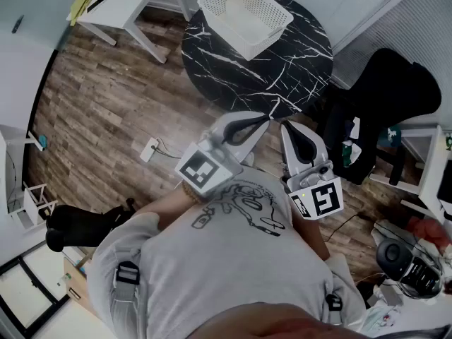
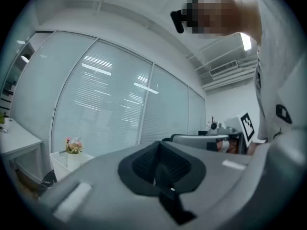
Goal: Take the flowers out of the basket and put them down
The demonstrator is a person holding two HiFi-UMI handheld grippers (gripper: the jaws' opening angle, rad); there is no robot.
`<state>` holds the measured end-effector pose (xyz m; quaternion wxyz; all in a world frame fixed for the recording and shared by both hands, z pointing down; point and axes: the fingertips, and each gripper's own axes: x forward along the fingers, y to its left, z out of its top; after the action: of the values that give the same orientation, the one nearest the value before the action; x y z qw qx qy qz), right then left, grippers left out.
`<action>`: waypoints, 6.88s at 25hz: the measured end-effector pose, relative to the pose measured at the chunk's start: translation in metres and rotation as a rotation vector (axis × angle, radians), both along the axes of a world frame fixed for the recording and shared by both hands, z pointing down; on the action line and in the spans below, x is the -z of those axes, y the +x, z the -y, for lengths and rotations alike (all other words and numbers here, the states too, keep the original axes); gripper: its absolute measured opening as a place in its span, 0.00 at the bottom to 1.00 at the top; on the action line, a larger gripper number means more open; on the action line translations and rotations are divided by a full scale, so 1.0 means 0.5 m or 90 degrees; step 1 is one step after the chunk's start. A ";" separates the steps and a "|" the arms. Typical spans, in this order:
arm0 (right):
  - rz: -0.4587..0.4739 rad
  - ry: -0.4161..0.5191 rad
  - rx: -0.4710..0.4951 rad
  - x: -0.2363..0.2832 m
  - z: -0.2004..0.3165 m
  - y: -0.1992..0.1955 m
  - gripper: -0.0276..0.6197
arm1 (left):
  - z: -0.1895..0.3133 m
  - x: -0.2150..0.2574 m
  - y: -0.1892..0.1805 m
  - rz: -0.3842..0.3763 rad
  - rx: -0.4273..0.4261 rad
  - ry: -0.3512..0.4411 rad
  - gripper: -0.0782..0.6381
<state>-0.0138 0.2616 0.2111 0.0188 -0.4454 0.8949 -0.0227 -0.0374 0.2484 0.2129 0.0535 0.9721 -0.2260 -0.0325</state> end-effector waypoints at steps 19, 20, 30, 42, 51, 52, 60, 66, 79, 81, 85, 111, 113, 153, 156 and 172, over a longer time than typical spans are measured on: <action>0.027 -0.010 0.001 -0.026 -0.005 0.053 0.05 | -0.007 -0.029 0.039 0.014 0.022 -0.015 0.11; 0.027 -0.011 0.003 -0.028 -0.004 0.053 0.05 | -0.006 -0.031 0.039 0.015 0.024 -0.018 0.11; 0.025 -0.009 0.014 -0.043 0.049 0.050 0.05 | 0.048 -0.048 0.026 0.018 0.057 -0.027 0.11; 0.013 -0.003 0.018 -0.051 0.218 0.010 0.05 | 0.220 -0.056 -0.015 0.017 0.065 -0.026 0.11; -0.004 -0.013 0.012 -0.050 0.381 -0.047 0.05 | 0.391 -0.047 -0.064 0.013 0.047 -0.025 0.11; -0.006 -0.013 0.010 -0.048 0.398 -0.053 0.05 | 0.409 -0.044 -0.069 0.013 0.044 -0.024 0.11; -0.010 -0.027 -0.005 -0.051 0.525 -0.098 0.05 | 0.536 -0.047 -0.106 0.022 0.017 -0.033 0.11; -0.024 -0.050 -0.008 -0.081 0.609 -0.132 0.05 | 0.617 -0.070 -0.136 0.024 -0.008 -0.045 0.11; -0.031 -0.086 -0.005 -0.163 0.754 -0.176 0.05 | 0.768 -0.143 -0.176 0.061 -0.028 -0.061 0.11; -0.029 -0.089 -0.009 -0.175 0.774 -0.172 0.05 | 0.792 -0.161 -0.178 0.074 -0.028 -0.066 0.11; -0.037 -0.094 -0.007 -0.199 0.811 -0.166 0.06 | 0.836 -0.196 -0.184 0.103 -0.028 -0.067 0.11; -0.156 -0.230 0.038 -0.525 1.113 -0.128 0.50 | 1.150 -0.502 -0.212 0.373 -0.044 -0.064 0.40; -0.158 -0.243 0.045 -0.555 1.138 -0.129 0.53 | 1.169 -0.523 -0.209 0.397 -0.061 -0.066 0.42; -0.228 -0.271 0.126 -0.748 1.304 -0.168 0.51 | 1.280 -0.666 -0.141 0.638 -0.110 0.016 0.47; -0.231 -0.262 0.126 -0.739 1.301 -0.170 0.50 | 1.272 -0.661 -0.135 0.626 -0.112 0.009 0.46; -0.268 -0.226 0.121 -0.616 1.268 -0.139 0.49 | 1.230 -0.546 -0.101 0.555 -0.099 0.011 0.45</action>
<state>-0.0832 -0.3726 0.5189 -0.2479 -0.3508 0.8987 -0.0879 -0.0881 -0.3666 0.4861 -0.0525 0.9096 -0.1533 0.3827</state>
